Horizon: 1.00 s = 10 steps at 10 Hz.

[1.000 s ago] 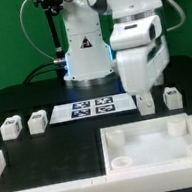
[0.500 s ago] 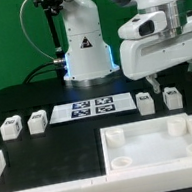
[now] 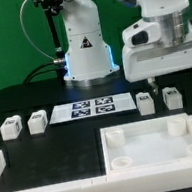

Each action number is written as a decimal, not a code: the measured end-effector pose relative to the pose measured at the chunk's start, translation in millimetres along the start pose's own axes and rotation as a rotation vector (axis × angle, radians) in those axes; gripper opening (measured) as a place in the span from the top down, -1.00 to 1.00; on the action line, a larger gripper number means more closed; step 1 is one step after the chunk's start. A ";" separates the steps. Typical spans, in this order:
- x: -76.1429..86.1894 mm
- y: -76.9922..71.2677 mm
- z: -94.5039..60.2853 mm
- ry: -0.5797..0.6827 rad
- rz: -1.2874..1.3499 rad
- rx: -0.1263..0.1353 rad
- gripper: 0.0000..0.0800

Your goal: Assemble one leg

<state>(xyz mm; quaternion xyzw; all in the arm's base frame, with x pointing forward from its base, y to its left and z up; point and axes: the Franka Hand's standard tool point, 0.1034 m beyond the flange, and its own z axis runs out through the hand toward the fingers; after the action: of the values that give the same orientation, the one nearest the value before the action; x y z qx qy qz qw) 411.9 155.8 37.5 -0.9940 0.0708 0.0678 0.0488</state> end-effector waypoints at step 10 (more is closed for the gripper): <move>-21.6 1.6 23.0 -0.722 0.027 -0.075 -0.62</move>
Offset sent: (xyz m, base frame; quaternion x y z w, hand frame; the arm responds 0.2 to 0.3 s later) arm -0.0008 0.0093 -0.0033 -0.0055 -0.2371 0.0178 0.9713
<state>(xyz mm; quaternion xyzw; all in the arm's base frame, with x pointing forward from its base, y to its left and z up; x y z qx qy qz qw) 387.5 159.7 17.8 -0.9060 0.0596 0.4177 0.0334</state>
